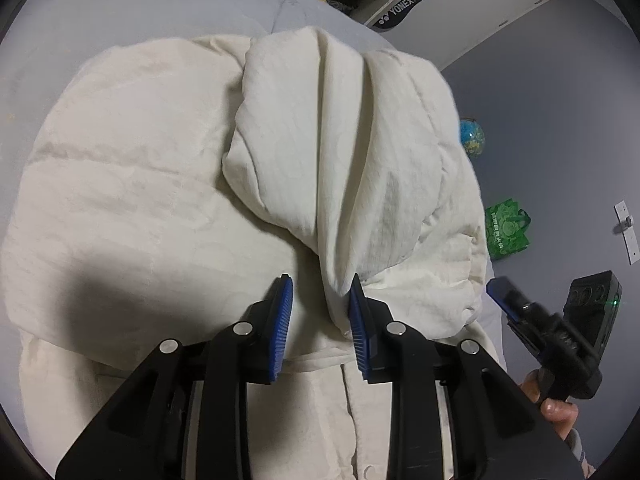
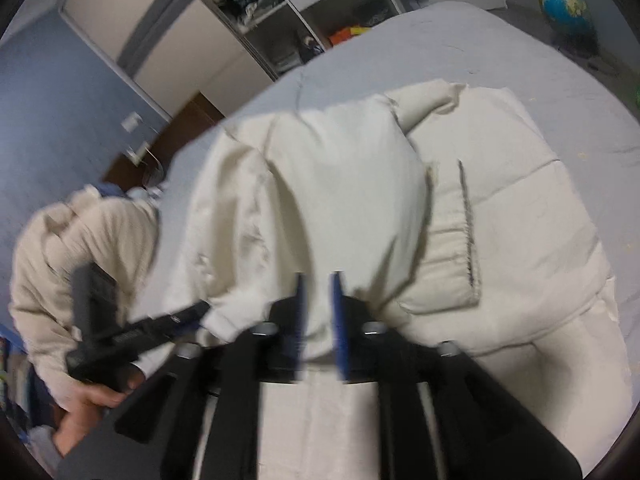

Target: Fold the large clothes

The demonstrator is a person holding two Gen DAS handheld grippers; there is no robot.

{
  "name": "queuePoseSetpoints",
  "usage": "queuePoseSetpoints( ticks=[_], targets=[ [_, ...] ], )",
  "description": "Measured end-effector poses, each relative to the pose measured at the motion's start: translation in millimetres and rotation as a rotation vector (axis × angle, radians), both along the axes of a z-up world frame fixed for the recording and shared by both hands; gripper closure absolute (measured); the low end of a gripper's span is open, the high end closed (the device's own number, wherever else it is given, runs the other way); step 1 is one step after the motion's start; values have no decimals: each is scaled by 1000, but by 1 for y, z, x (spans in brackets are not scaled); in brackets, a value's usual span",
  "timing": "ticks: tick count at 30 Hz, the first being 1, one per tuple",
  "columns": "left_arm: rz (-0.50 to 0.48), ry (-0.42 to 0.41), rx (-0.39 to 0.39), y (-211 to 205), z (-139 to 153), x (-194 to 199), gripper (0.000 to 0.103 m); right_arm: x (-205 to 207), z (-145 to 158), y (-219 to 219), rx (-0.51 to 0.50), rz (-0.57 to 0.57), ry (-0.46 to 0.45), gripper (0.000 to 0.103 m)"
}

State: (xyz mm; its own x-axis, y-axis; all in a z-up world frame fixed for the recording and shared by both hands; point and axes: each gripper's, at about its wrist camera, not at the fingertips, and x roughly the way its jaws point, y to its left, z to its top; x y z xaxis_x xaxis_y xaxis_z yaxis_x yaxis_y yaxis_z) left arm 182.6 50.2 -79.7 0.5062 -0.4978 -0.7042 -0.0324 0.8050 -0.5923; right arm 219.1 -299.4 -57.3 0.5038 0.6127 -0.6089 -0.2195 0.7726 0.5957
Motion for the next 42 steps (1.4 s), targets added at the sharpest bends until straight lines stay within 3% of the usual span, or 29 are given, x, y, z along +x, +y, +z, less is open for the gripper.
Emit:
queuePoseSetpoints(
  ticks=[2, 7, 9, 11, 12, 14, 17, 20, 23, 30, 33, 36, 37, 39, 42],
  targets=[
    [-10, -28, 38, 0, 12, -1, 73, 2, 2, 0, 40, 15, 2, 48],
    [-53, -122, 220, -20, 34, -6, 72, 8, -1, 27, 32, 73, 4, 49],
    [-63, -146, 235, -25, 38, -6, 72, 12, 1, 32, 6, 102, -2, 53],
    [-74, -166, 247, -30, 38, -4, 72, 14, 1, 43, -34, 131, -4, 70],
    [-80, -167, 248, -33, 37, -2, 72, 14, 0, 48, -59, 144, 0, 86],
    [-91, -154, 239, -37, 32, 3, 73, 8, 1, 54, -104, 170, -34, 95],
    [-93, -124, 213, -37, 26, 8, 75, -14, 9, 57, -170, 209, -120, 97],
    [-73, -105, 168, -27, 23, 9, 79, -49, 11, 68, -337, 266, -233, 97],
    [-48, -94, 116, -19, 23, 8, 80, -60, 6, 72, -414, 280, -256, 98],
    [-97, -85, 136, -24, 22, 2, 92, -66, -4, 84, -492, 328, -261, 98],
    [-104, -58, 155, -25, 16, 3, 96, -65, -3, 81, -444, 333, -236, 98],
    [-98, -31, 160, -24, 9, 5, 96, -53, 9, 60, -268, 263, -177, 95],
    [-97, -28, 156, -23, 7, 6, 96, -48, 12, 53, -233, 232, -169, 92],
    [-100, -31, 159, -24, 8, 6, 96, -32, 20, 33, -136, 143, -144, 72],
    [-103, -31, 152, -24, 8, 9, 96, -2, 29, 10, -33, 9, -90, 71]
  ],
)
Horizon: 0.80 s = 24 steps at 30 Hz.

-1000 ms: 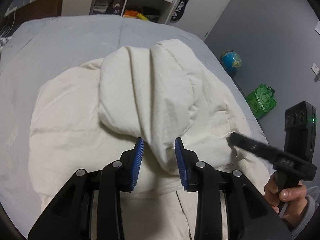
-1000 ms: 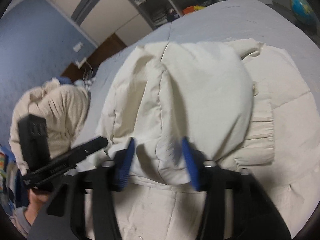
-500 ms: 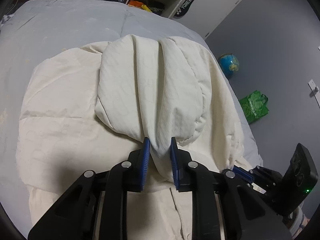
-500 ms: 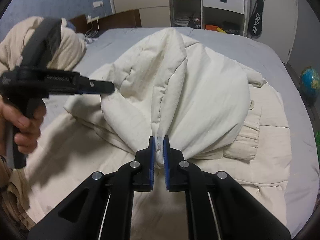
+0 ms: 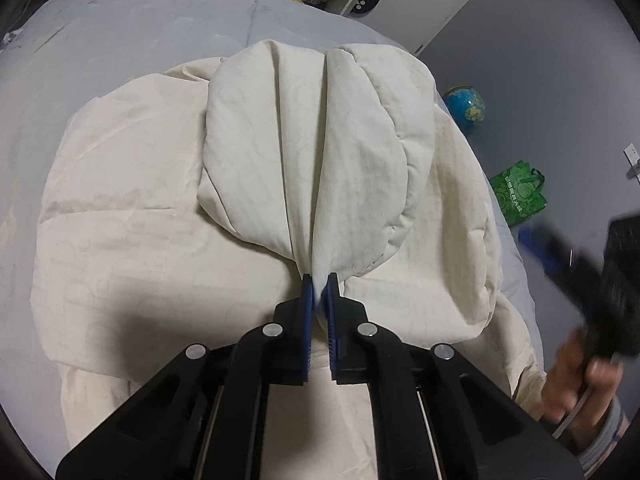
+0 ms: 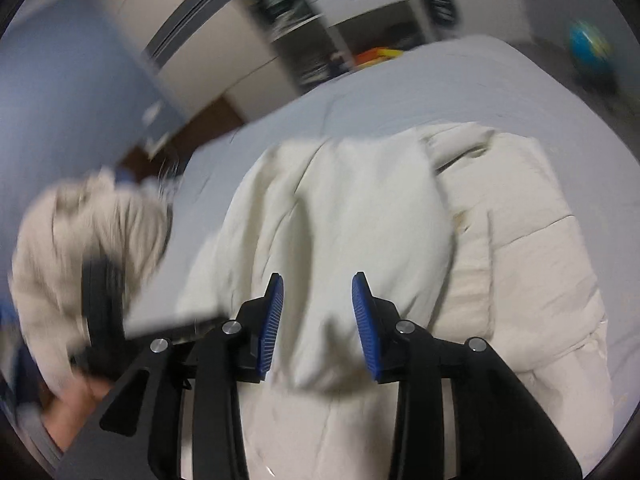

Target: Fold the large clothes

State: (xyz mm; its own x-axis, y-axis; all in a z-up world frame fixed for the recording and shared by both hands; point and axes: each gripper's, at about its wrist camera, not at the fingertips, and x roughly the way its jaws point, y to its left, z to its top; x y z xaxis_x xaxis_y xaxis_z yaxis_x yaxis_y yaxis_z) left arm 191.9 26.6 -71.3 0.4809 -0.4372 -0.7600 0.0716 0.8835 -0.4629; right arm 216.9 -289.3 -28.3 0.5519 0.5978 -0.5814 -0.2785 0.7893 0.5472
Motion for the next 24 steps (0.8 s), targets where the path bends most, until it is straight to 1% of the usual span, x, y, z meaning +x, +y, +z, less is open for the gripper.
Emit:
queuePoseSetpoints(
  ticks=[1, 3, 5, 7, 11, 14, 16, 17, 18, 19, 22, 24],
  targets=[
    [1, 2, -6, 0, 0, 1, 96, 10, 1, -3, 23, -27, 19, 71],
    [-1, 4, -11, 1, -1, 0, 96, 37, -2, 1, 48, -51, 95, 71],
    [-9, 1, -4, 3, -2, -3, 96, 59, -9, 11, 44, -59, 177, 71],
    [-15, 1, 0, 4, -2, -3, 96, 80, -20, 30, 33, -39, 255, 71],
    [-26, 5, 9, 3, -3, -1, 96, 104, -35, 63, 14, -1, 312, 70],
    [-31, 12, 14, 2, -5, 2, 96, 107, -41, 83, -16, 24, 326, 70],
    [-32, 16, 11, 2, -5, 3, 96, 105, -42, 92, -75, 43, 289, 73],
    [-32, 17, 10, 2, -5, 4, 96, 104, -43, 95, -97, 57, 259, 94],
    [-31, 18, 11, 1, -5, 5, 96, 103, -45, 97, -110, 66, 260, 103],
    [-30, 20, 12, 1, -4, 5, 96, 103, -47, 96, -113, 66, 261, 103],
    [-24, 23, 8, 0, -5, 5, 95, 95, -43, 89, -91, 59, 210, 103],
    [-18, 26, 5, 1, -6, 5, 94, 86, -37, 79, -58, 39, 180, 103]
  ],
)
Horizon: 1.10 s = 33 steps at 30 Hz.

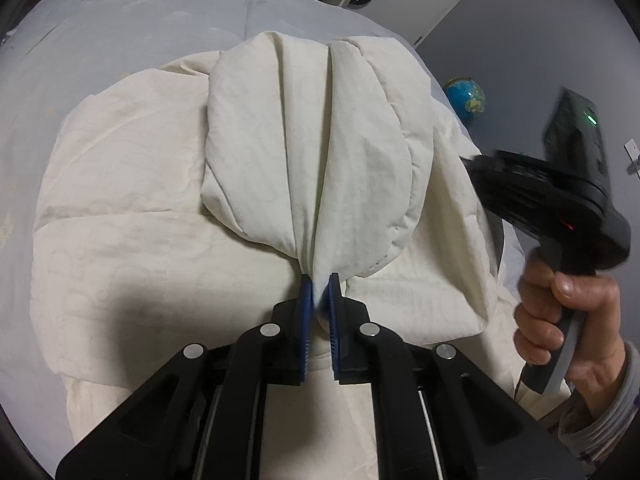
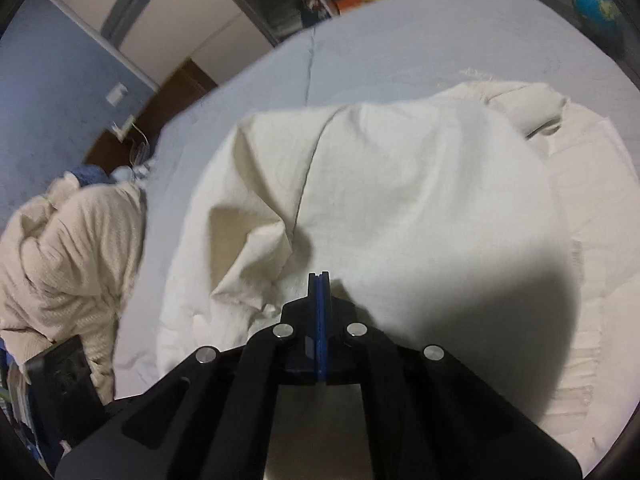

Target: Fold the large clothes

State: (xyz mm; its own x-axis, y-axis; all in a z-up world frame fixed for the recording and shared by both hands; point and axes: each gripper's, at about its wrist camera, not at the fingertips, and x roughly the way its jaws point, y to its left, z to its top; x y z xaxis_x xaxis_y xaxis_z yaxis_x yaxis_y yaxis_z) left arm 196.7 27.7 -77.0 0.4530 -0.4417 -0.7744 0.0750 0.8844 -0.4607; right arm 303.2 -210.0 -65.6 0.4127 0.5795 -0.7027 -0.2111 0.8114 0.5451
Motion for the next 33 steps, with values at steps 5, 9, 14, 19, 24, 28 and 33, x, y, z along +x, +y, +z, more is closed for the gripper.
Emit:
queuePoseSetpoints(
  ticks=[5, 9, 14, 19, 24, 28, 33],
  targets=[
    [11, 9, -5, 0, -3, -1, 91, -8, -8, -50, 35, -95, 50, 103],
    [17, 13, 0, 1, -3, -2, 88, -15, -5, -81, 89, -125, 56, 103],
    [21, 16, 1, 3, -4, -1, 88, -27, 9, -89, 9, -143, 5, 94],
    [22, 18, -3, 4, -4, -1, 88, -35, 18, -70, 53, -71, -22, 45],
    [21, 18, -2, 3, -4, -1, 88, -33, 33, -19, 40, 57, -53, 45],
    [21, 16, -6, 3, -3, -1, 88, -24, 31, 15, -57, 125, -50, 96],
    [12, 22, -5, 3, -4, -1, 88, -44, 33, -2, -104, 90, -119, 100]
  ],
)
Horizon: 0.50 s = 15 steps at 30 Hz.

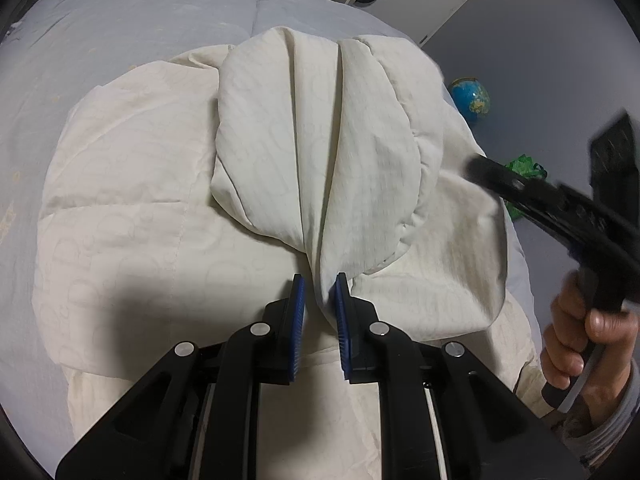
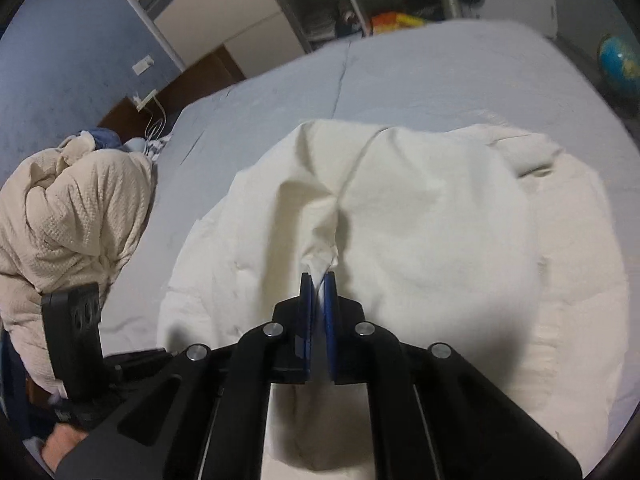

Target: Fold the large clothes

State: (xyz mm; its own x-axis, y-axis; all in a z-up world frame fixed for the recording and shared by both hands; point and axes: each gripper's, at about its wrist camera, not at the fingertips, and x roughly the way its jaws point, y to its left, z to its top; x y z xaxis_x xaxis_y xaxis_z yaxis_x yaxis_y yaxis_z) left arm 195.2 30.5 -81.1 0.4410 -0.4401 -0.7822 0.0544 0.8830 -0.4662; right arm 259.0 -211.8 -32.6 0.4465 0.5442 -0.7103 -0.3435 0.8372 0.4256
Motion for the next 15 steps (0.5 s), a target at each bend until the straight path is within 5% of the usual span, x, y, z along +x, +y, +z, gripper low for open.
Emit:
queuePoseSetpoints(
  ticks=[10, 15],
  targets=[
    [-31, 53, 38, -7, -13, -7, 87, -30, -52, -27, -9, -43, 34, 100],
    [-16, 42, -14, -1, -12, -14, 84, -31, -53, -34, 38, -29, 34, 93]
  ],
)
